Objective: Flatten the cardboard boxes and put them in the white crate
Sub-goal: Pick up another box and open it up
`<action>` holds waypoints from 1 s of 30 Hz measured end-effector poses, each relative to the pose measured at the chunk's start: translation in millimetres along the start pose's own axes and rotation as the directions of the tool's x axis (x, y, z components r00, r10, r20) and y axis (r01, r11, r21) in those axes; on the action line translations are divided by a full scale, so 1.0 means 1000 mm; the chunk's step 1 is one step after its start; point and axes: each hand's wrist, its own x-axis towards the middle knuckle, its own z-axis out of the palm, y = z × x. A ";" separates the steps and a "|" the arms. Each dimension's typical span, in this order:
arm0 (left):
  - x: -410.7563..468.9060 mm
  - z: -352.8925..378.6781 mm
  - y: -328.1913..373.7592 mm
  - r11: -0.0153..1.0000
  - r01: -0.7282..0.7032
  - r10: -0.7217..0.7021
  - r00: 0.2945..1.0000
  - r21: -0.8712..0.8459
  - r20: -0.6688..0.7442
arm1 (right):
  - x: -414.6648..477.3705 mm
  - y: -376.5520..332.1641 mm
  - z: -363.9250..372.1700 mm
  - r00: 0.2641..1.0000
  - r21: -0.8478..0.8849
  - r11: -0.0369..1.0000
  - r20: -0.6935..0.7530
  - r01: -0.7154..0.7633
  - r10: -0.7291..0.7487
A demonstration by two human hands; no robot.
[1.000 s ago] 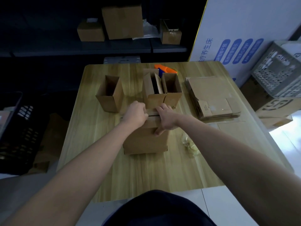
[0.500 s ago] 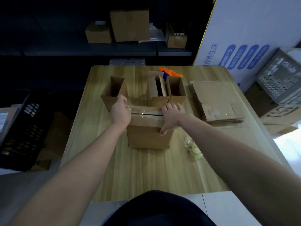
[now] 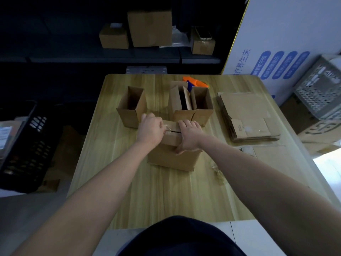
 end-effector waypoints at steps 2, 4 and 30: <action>0.003 -0.004 -0.011 0.988 0.088 -0.099 0.992 -0.124 -0.078 | 0.001 0.004 -0.004 1.000 0.021 1.000 -0.020 -0.001 0.001; 0.006 -0.006 -0.014 0.955 0.160 -0.191 0.976 -0.248 -0.108 | 0.004 0.005 -0.011 0.999 0.027 1.000 -0.037 0.013 -0.012; 0.014 0.011 0.004 0.983 0.165 -0.163 0.986 -0.087 0.022 | -0.006 0.001 0.002 0.989 0.027 0.995 -0.108 -0.096 0.098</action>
